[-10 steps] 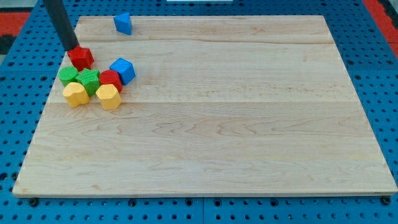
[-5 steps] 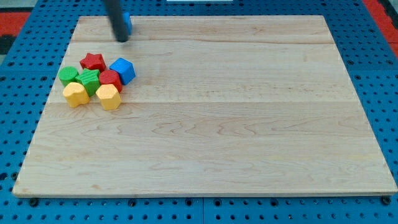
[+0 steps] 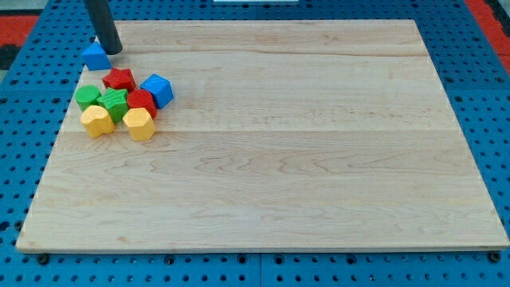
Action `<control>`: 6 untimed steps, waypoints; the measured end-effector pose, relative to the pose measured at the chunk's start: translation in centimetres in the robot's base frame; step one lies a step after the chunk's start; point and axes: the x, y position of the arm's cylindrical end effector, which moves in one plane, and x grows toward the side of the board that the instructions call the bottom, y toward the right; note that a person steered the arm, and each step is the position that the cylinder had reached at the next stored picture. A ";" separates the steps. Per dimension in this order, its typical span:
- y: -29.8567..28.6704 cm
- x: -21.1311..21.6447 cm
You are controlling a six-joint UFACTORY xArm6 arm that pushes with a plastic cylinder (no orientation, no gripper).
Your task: Move the red starblue triangle to the group of blocks
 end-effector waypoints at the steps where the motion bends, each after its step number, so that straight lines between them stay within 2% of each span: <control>1: 0.0 -0.2; 2: -3.0 -2.2; 3: -4.6 0.4; 4: -0.6 4.1; 6: 0.2 4.8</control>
